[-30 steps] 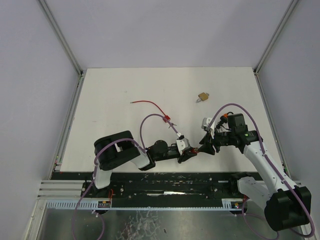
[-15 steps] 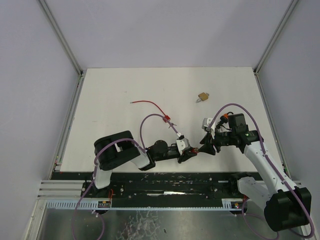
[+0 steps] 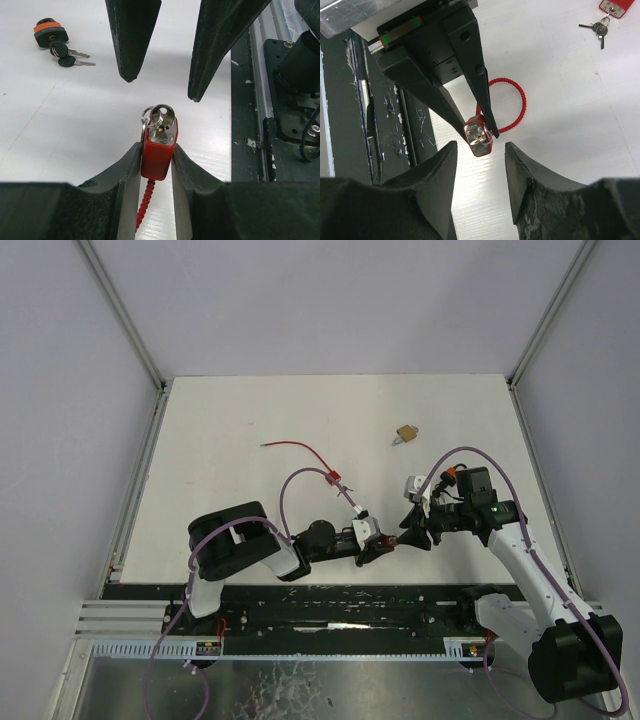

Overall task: Lock with the key
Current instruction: Lock the lock.

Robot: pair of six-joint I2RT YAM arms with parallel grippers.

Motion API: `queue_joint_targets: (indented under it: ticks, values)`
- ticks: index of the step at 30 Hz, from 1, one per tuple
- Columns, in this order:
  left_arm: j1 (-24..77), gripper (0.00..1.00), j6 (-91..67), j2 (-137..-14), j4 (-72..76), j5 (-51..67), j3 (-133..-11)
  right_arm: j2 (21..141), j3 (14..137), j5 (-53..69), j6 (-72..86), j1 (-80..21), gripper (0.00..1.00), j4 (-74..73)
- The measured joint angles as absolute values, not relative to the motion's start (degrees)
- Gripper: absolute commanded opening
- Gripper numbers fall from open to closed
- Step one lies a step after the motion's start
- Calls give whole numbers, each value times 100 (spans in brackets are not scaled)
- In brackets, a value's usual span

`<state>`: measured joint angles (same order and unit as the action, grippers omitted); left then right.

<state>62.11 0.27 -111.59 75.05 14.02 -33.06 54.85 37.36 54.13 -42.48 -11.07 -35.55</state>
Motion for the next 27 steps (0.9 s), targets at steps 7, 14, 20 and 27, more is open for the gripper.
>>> queue_joint_targets:
  ticks: [7, 14, 20, 27]
  values:
    - [6211, 0, 27, -11159, 7505, 1404, -3306, 5485, 3743, 5419, -4248, -1107, 50, -3568]
    - [6211, 0, 27, -11159, 7505, 1406, -3306, 5485, 3745, 5461, -4248, -1074, 50, -3573]
    - [6211, 0, 27, -11159, 7505, 1406, -3306, 5478, 3745, 5476, -4248, -1063, 50, -3575]
    - [6211, 0, 27, -11159, 7505, 1406, -3306, 5457, 3745, 5500, -4248, -1041, 50, -3581]
